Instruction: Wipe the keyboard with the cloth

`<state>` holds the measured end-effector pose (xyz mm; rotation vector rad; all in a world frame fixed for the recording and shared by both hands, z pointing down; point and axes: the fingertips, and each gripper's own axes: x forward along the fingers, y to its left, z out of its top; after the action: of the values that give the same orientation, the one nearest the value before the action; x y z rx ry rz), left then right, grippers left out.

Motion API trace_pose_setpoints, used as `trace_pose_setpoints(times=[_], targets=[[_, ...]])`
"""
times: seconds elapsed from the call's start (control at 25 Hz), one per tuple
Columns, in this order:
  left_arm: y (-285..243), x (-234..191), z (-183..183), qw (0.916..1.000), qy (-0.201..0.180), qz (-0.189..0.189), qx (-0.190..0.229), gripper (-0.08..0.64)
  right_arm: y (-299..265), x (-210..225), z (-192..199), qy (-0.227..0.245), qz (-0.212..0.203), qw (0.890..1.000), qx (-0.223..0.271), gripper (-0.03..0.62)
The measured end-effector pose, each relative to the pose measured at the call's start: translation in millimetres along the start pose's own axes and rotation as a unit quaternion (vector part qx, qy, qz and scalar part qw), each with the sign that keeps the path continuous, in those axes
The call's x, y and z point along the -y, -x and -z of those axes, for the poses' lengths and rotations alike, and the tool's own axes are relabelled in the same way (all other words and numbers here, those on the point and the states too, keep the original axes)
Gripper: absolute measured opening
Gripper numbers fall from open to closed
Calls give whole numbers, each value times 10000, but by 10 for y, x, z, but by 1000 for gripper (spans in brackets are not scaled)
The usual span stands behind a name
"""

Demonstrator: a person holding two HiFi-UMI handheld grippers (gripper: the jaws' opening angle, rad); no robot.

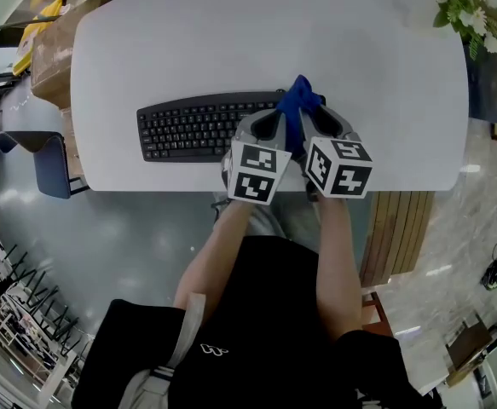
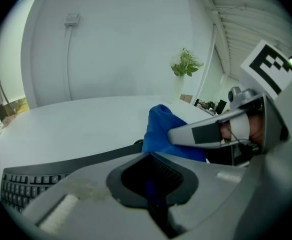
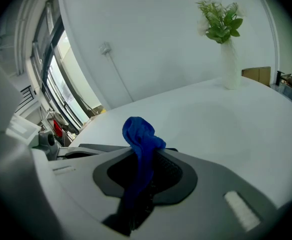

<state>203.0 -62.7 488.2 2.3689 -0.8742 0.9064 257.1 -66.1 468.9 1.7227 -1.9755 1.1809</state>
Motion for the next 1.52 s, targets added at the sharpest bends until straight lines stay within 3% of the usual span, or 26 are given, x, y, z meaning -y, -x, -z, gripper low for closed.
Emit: trace_pose_setpoints(times=[0.52,0.76,0.92,1.04,1.16,1.28,1.52], targets=[[-166,679,-145,9981,-254,541,135,-2,446,659,59,-402,533,9975,228,86],[44,557,-261,9980,-198,413,446,-2,618,382,-268,-392,162,9968,682,84],[413,97,-197,9974,61,48,712,-2,516,-212,-447,-158,-325,9958,847,83],[1011,-556,-76,9939,320,-405,978,-2,298,-1070,-426,79,-800,9941,728,83],[1587,-1277,227,9888,570,-845,1091,-2,-44,-2013,-129,290,-1268,9905,446,83],[2028,-1739,612,9832,812,-1199,1112,-2,-288,-2746,258,496,-1687,9843,151,83],[2486,-2252,1271,9752,1207,-1529,1050,-2,-593,-3511,910,654,-1984,9774,-323,83]])
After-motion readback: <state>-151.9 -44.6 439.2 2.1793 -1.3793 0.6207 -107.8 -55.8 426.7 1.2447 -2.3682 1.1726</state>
